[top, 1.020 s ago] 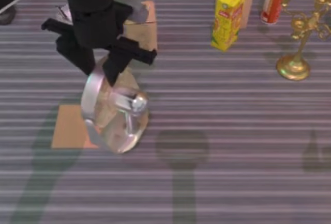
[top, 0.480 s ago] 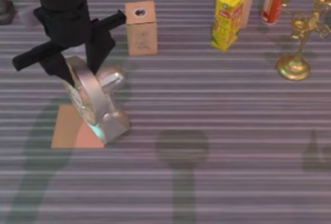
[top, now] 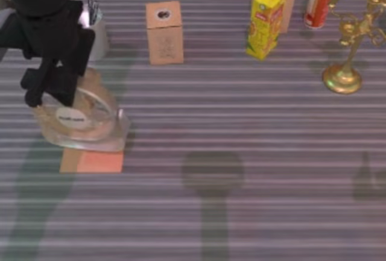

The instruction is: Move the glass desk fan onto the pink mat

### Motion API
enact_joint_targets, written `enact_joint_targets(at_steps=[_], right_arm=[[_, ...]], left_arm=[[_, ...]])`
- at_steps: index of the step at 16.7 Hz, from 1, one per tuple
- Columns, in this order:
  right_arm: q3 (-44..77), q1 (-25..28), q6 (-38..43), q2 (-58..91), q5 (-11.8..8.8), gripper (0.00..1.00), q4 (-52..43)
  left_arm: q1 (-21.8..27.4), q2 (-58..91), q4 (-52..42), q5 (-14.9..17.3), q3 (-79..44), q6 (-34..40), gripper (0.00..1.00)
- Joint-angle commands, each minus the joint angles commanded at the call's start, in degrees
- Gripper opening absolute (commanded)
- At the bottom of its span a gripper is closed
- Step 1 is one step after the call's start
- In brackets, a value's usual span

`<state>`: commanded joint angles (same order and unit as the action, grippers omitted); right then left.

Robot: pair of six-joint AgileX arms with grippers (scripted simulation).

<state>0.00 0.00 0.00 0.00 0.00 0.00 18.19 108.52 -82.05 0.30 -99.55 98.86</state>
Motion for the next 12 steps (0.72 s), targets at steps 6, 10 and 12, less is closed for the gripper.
enact_joint_targets(at_steps=[6,10,12], right_arm=[[0.0,0.0,0.0,0.0,0.0,1.0,0.0],[0.0,0.0,0.0,0.0,0.0,1.0,0.0],[0.0,0.0,0.0,0.0,0.0,1.0,0.0]], left_arm=[[-0.97,-1.17,0.57,0.02,1.59,7.06,0.0],[-0.66,-0.92,0.72,0.01,1.61,6.89,0.0],[-0.83,-0.89,2.61,0.02,3.34,6.85,0.0]])
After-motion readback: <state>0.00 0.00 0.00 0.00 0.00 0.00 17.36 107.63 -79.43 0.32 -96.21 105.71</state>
